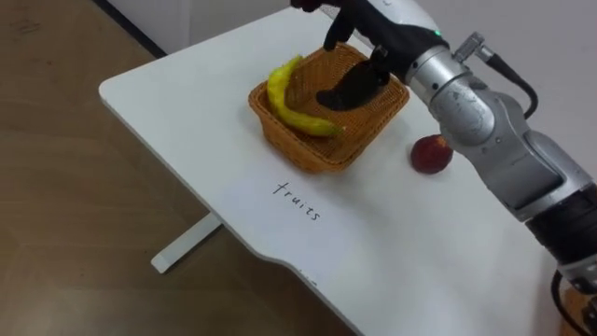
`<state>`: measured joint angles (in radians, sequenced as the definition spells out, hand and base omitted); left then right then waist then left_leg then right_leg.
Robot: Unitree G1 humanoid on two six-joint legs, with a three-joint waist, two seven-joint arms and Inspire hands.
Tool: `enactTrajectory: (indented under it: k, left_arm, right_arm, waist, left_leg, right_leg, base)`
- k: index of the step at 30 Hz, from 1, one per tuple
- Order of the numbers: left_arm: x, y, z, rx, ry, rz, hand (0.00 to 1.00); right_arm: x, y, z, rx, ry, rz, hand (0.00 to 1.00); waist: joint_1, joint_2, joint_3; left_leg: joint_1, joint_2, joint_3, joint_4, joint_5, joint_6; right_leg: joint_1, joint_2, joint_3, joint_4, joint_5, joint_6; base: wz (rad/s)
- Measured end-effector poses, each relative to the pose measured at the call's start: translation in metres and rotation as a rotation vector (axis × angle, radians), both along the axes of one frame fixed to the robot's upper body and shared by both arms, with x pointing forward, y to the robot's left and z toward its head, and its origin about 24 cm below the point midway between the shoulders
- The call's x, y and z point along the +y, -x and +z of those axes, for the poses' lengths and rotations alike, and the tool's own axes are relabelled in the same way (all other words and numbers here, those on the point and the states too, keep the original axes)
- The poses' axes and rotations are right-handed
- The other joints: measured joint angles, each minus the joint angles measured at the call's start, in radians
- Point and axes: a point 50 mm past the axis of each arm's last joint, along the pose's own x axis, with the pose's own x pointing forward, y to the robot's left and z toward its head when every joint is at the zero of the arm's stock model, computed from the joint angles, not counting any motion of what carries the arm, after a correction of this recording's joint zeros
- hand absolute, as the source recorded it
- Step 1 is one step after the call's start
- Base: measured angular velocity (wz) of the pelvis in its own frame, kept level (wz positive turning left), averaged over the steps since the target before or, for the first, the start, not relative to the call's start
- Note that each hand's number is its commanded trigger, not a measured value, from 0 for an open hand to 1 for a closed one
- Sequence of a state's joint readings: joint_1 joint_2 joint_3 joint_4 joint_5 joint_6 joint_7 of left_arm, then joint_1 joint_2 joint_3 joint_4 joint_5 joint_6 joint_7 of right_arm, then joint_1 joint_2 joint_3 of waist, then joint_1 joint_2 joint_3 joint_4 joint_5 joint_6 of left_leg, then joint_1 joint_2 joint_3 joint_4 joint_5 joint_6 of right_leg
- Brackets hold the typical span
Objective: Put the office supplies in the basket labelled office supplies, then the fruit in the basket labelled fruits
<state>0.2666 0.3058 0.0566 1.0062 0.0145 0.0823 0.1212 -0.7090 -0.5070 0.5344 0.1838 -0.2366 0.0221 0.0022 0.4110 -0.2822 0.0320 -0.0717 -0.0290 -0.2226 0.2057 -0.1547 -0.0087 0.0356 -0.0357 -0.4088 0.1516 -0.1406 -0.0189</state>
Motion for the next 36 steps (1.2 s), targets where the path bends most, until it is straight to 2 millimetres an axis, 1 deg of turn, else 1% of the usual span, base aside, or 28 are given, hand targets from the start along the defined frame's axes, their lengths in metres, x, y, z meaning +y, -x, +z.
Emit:
enactTrajectory:
  k: [5,12,15,25,28,31,32,34,35,36]
  left_arm:
    - [0.000,0.000,0.000,0.003,0.004,0.001,0.00]
    - [-0.001,-0.005,0.000,-0.007,0.011,-0.005,0.00]
    - [-0.001,-0.004,0.000,-0.007,0.010,-0.006,0.00]
    - [-0.001,-0.006,0.000,-0.015,-0.003,-0.005,0.00]
    - [-0.001,-0.006,0.000,-0.016,-0.003,-0.005,0.00]
    - [-0.003,-0.002,-0.001,-0.006,0.004,0.001,0.00]
    - [-0.005,0.000,-0.002,-0.004,0.008,0.007,0.00]
    - [-0.009,0.002,-0.004,-0.004,0.018,0.022,0.00]
    - [-0.012,0.003,-0.005,-0.005,0.018,0.034,0.00]
    - [-0.015,0.002,-0.006,-0.008,0.019,0.037,0.00]
  right_arm:
    - [0.007,0.002,-0.008,0.024,0.024,0.027,0.00]
    - [0.007,0.003,-0.008,0.026,0.025,0.029,0.00]
    - [0.007,0.003,-0.008,0.026,0.025,0.029,0.00]
    - [0.006,0.002,-0.008,0.022,0.029,0.027,0.00]
    - [0.003,0.002,-0.005,0.016,0.021,0.019,0.00]
    - [0.000,0.001,-0.005,0.016,0.012,0.014,0.00]
    - [0.000,0.002,-0.004,0.014,0.005,0.014,0.00]
    - [-0.002,0.002,0.000,0.005,-0.019,0.010,0.00]
    - [-0.004,0.001,0.004,-0.004,-0.039,0.001,0.00]
    - [-0.008,0.000,0.008,-0.011,-0.060,-0.013,0.00]
  waist:
    - [0.000,0.000,0.0000]
    - [-0.005,0.001,0.0005]
    - [-0.022,0.002,0.0005]
    - [-0.048,0.006,-0.0014]
    - [-0.052,0.008,-0.0026]
    - [-0.054,0.015,-0.0059]
    - [-0.061,0.018,-0.0078]
    - [-0.075,0.028,-0.0121]
    - [-0.084,0.038,-0.0146]
    - [-0.096,0.050,-0.0146]
  left_leg:
    - [0.000,0.000,-0.001,0.000,0.000,0.000]
    - [0.001,0.000,0.001,0.001,0.000,0.000]
    - [0.000,0.000,0.000,0.001,0.000,0.000]
    - [0.000,0.000,0.003,0.001,0.000,0.000]
    - [0.002,0.000,0.006,0.001,0.000,0.000]
    - [0.012,0.001,0.018,0.000,0.000,0.001]
    - [0.013,0.001,0.020,0.001,-0.001,0.002]
    - [0.015,0.001,0.025,0.003,-0.001,0.003]
    - [0.016,0.000,0.027,0.006,-0.002,0.005]
    - [0.017,0.000,0.028,0.016,-0.005,0.008]
  right_leg:
    - [0.001,0.000,-0.001,0.000,0.000,0.000]
    - [0.001,0.000,0.001,0.000,0.000,0.000]
    - [0.000,-0.001,0.001,0.000,0.000,0.000]
    - [-0.002,0.000,0.009,0.000,0.000,0.000]
    - [-0.001,0.000,0.011,0.000,0.000,0.000]
    - [0.002,0.000,0.029,0.001,0.000,0.000]
    - [0.002,0.001,0.043,0.001,0.000,-0.001]
    - [0.003,0.001,0.050,0.001,0.003,-0.001]
    - [0.007,0.000,0.050,0.001,0.004,0.000]
    - [0.014,-0.001,0.049,0.001,0.004,0.000]
  base:
    - [0.00]
    - [0.00]
    - [0.00]
    - [0.00]
    - [-0.02]
    - [-0.15]
    - [-0.12]
    - [-0.07]
    - [0.00]
    - [0.05]
